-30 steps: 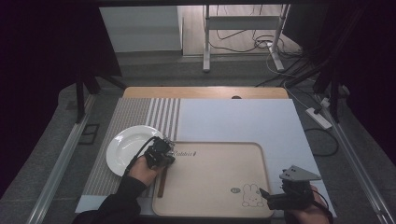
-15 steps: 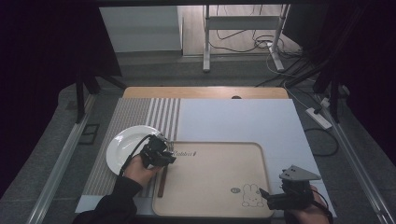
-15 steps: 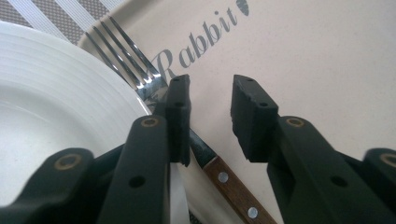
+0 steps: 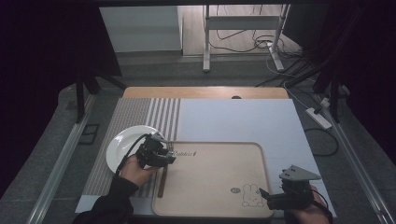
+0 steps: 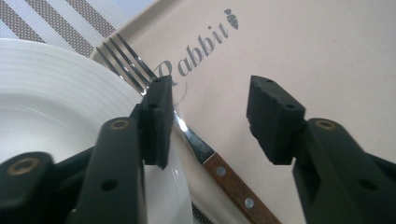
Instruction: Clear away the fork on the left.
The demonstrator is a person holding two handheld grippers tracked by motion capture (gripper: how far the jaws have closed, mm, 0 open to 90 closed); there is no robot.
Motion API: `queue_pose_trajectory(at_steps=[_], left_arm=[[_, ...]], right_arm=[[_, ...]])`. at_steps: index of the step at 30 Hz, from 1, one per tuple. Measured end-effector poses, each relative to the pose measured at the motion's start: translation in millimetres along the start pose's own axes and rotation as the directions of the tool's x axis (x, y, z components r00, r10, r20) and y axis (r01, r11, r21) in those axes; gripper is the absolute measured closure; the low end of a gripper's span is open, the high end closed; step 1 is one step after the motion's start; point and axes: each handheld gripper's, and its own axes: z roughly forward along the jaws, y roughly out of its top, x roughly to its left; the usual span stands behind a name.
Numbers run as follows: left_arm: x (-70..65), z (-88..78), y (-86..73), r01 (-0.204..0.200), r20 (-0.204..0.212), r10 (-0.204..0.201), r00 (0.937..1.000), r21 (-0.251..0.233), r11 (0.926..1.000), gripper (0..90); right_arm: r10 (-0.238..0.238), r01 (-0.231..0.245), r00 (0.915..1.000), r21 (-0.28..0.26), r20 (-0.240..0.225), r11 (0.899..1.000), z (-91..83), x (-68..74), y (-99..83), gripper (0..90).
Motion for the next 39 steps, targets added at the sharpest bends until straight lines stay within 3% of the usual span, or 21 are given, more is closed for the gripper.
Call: queue_pose_trajectory(at_steps=[8, 15, 20, 31, 39], left_arm=[[3.6, -6.2, -5.6, -0.010, 0.011, 0.010, 0.9999, -0.033, 0.9994, 36.8], [7.1, -10.2, -10.1, -0.008, 0.023, 0.009, 0.9997, -0.067, 0.9978, 19.3], [11.1, -14.2, -15.1, 0.015, 0.061, -0.010, 0.9981, -0.080, 0.9967, 6.4], [23.5, -28.5, -39.4, 0.080, 0.053, -0.073, 0.9959, -0.134, 0.9877, 0.0], [27.1, -40.4, -60.2, 0.077, 0.029, -0.073, 0.9969, -0.187, 0.9793, 0.0]], right_arm=[[-0.003, 0.003, 1.0000, 0.004, 0.003, 1.000, 0.3, 0.3, 0.1, 0.0], [-0.005, 0.005, 1.0000, 0.005, 0.005, 1.000, 0.4, 0.6, 0.2, 0.0], [-0.005, 0.005, 1.0000, 0.005, 0.005, 1.000, 0.2, 0.7, 0.1, 0.0], [-0.007, 0.007, 1.0000, 0.006, 0.005, 1.000, 0.5, 0.9, 0.2, 0.0], [-0.005, 0.005, 0.9999, 0.007, 0.011, 1.000, 0.5, 1.3, 0.4, 0.0]])
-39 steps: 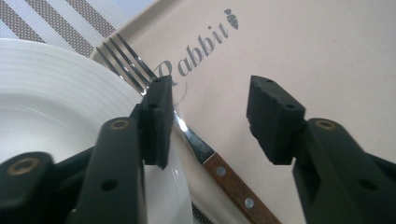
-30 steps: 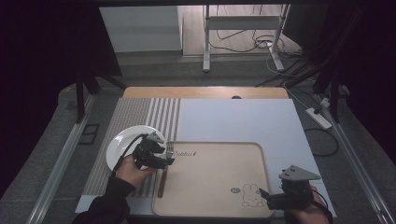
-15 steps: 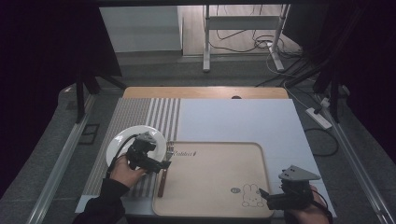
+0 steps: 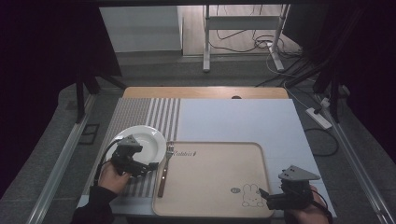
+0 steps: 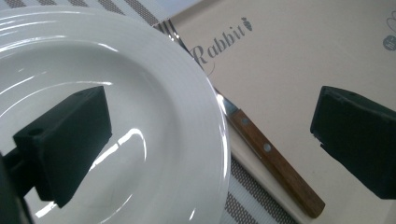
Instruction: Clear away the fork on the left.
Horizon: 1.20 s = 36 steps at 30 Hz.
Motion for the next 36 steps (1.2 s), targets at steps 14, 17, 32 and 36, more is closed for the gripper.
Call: queue_pose_trajectory(at_steps=[14, 17, 32, 36], left_arm=[[0.1, -24.6, -28.5, 0.042, -0.024, -0.043, 0.9988, -0.037, 0.9984, 0.0], [-0.5, -29.2, -34.1, 0.056, -0.022, -0.057, 0.9981, -0.048, 0.9973, 0.0], [-2.0, -50.9, -63.5, 0.100, -0.026, -0.103, 0.9944, -0.083, 0.9915, 0.0], [-3.0, -55.7, -70.5, 0.107, -0.030, -0.110, 0.9935, -0.090, 0.9902, 0.0]], right_arm=[[0.012, -0.012, 0.9999, 0.005, 0.011, 1.000, -0.4, -0.3, -0.6, 0.0], [0.014, -0.014, 0.9998, 0.005, 0.013, 1.000, -0.1, -0.4, -0.7, 0.0], [0.020, -0.020, 0.9996, 0.008, 0.020, 1.000, 0.4, -0.4, -0.4, 0.0], [0.021, -0.021, 0.9996, 0.013, 0.021, 1.000, 0.3, -0.6, -0.2, 0.0]])
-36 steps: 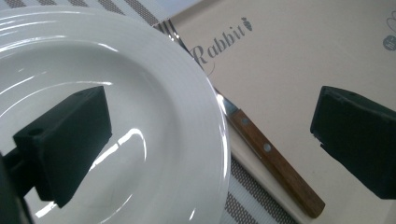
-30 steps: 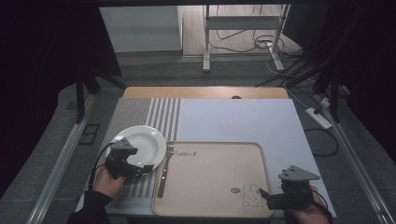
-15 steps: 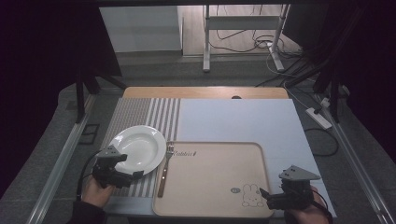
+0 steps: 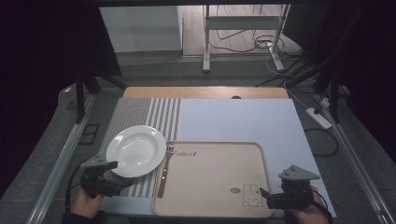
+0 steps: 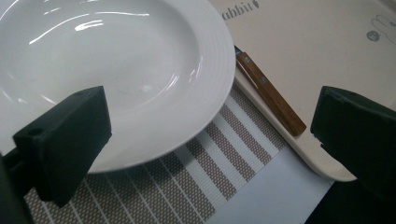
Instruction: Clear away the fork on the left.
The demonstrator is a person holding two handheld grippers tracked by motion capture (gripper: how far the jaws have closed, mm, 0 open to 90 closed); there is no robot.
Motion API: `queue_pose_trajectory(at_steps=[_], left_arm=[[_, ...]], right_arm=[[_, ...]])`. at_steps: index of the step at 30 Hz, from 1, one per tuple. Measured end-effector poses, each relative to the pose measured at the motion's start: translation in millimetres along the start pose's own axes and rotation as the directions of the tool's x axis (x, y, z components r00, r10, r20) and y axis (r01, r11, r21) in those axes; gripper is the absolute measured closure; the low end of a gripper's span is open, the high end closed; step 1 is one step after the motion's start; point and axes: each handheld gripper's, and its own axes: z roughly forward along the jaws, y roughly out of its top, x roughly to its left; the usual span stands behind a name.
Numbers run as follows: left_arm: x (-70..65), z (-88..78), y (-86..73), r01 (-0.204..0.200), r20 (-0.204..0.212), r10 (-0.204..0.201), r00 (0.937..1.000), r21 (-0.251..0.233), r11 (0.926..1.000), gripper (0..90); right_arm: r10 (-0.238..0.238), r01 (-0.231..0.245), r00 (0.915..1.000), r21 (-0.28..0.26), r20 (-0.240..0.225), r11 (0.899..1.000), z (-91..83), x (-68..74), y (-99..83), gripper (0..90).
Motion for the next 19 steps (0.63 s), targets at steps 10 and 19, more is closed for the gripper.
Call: queue_pose_trajectory(at_steps=[10, 19], left_arm=[[-4.2, -9.8, -12.2, -0.008, -0.020, 0.008, 0.9998, -0.006, 0.9999, 0.0], [-4.1, -12.1, -14.3, 0.002, -0.027, -0.002, 0.9996, -0.006, 1.0000, 0.0]], right_arm=[[0.001, -0.001, 0.9999, 0.001, 0.010, 1.000, 0.1, 1.0, -0.4, 0.0], [-0.004, 0.004, 0.9999, 0.011, 0.012, 1.000, -0.3, 1.4, -1.1, 0.0]])
